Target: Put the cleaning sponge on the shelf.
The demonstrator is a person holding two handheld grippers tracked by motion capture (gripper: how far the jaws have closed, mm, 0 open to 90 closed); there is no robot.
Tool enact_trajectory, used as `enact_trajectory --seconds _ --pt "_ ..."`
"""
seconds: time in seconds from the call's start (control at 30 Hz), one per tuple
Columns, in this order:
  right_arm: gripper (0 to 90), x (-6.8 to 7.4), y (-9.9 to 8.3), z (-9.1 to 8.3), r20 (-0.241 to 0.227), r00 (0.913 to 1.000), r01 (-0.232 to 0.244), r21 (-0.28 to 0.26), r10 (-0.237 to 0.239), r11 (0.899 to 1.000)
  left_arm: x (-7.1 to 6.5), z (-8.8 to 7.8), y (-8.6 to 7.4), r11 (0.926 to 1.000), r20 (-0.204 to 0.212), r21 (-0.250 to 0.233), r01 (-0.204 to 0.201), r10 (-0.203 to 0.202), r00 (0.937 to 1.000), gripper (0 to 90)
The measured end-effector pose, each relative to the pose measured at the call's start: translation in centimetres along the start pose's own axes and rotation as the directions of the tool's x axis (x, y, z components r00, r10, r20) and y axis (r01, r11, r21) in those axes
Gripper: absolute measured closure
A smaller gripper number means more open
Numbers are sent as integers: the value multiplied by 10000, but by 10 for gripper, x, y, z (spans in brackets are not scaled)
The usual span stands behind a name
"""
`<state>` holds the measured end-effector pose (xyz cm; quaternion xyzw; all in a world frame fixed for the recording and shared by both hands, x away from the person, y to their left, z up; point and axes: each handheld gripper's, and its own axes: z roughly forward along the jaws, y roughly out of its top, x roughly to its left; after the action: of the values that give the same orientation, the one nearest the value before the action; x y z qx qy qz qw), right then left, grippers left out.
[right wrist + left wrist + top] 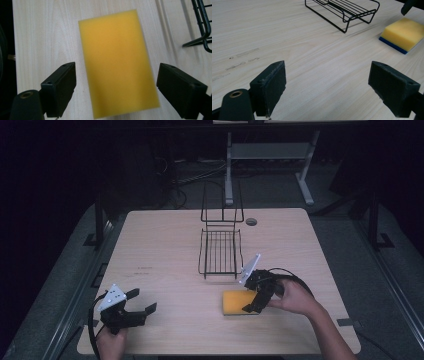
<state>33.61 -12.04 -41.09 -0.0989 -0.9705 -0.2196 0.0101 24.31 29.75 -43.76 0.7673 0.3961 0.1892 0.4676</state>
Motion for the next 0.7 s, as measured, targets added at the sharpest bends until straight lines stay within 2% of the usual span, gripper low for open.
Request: enact_trajectory --seconds 0.37,0.47,0.7 --pt "156 -5 5 17 -279 9996 3 384 8 9993 1 0 0 10000 117 -15 71 -71 9999 141" --pt "155 -6 6 24 -360 9993 42 637 -19 9980 1 0 0 10000 118 -38 55 -54 9999 141" --pt "155 -3 8 29 -264 9995 191 638 -174 9978 2 -1 -1 9999 114 -71 115 -114 9999 140"
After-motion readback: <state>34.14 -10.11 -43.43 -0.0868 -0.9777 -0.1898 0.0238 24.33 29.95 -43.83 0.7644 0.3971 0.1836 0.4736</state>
